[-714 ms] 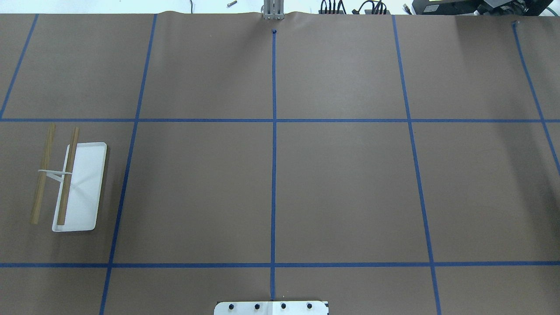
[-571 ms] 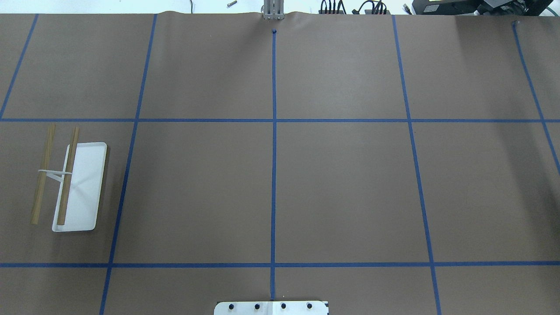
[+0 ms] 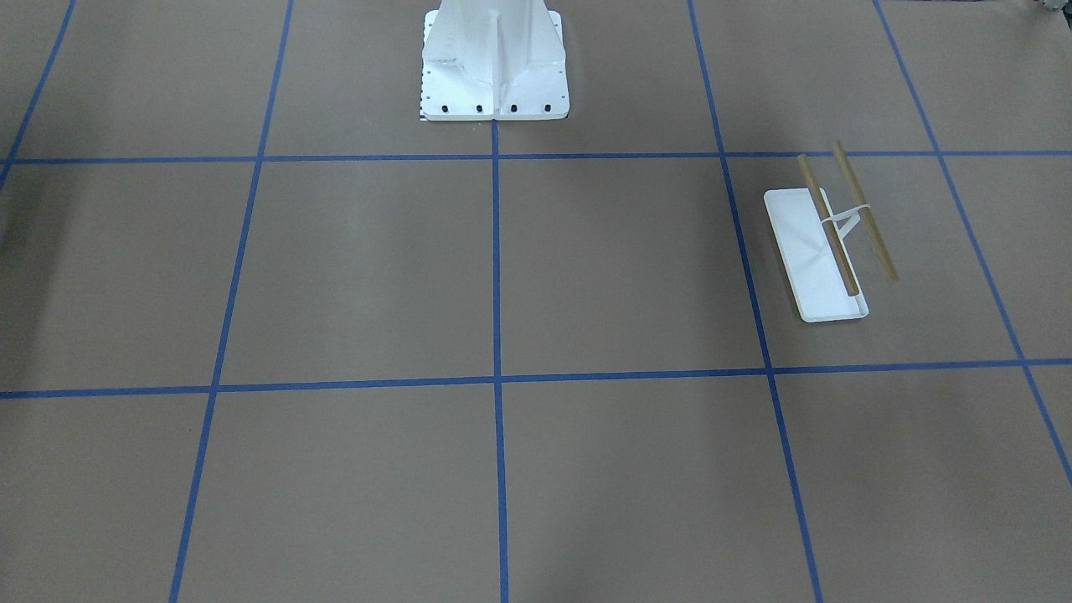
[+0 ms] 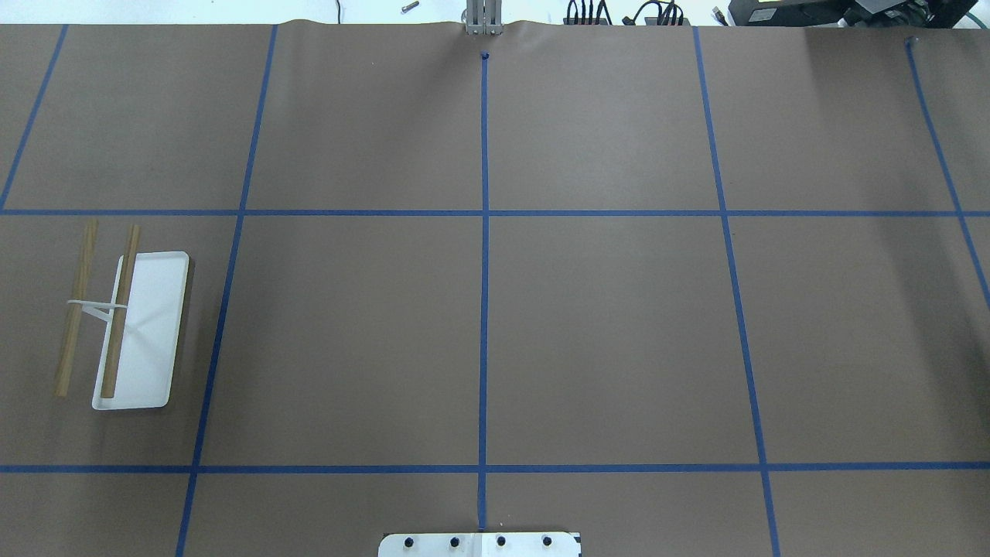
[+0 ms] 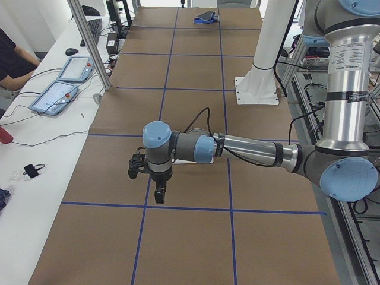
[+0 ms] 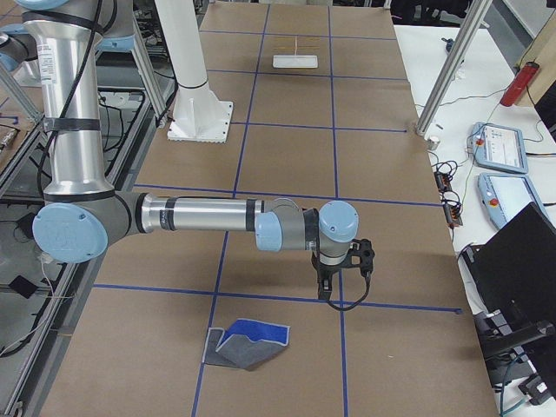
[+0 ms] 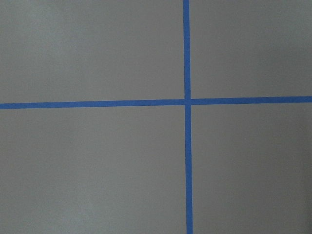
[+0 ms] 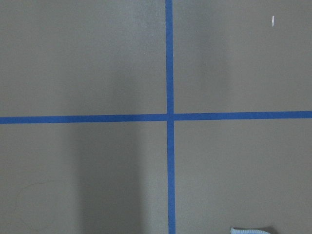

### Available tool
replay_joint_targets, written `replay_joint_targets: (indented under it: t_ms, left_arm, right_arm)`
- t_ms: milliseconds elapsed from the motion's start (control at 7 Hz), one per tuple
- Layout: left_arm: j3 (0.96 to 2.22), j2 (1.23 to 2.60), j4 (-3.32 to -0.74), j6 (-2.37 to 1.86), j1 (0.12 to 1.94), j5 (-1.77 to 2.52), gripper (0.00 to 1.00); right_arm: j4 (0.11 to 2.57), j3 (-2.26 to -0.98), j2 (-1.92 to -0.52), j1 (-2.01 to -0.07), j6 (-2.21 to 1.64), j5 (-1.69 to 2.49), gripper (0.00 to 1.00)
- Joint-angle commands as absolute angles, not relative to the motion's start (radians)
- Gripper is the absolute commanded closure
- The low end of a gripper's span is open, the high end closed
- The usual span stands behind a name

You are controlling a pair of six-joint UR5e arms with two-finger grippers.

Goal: Hang towel on rack

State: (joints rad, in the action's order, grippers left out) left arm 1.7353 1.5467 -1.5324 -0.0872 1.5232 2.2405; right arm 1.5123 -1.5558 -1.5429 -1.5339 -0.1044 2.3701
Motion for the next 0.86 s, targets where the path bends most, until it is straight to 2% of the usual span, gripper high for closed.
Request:
replay_joint_targets:
  t_ms: [0, 714]
  left_arm:
    - [1.736, 1.546, -1.534, -0.087, 1.523, 2.238, 0.01]
    - [1.707, 1.551, -1.626, -0.089, 1.516, 2.241, 0.01]
  right_arm:
    - [1.508, -1.558, -1.542, -1.534, -0.104, 2.37, 0.0]
    - [1.511, -1.563, -1.542, -1.534, -0.109, 2.296, 0.0]
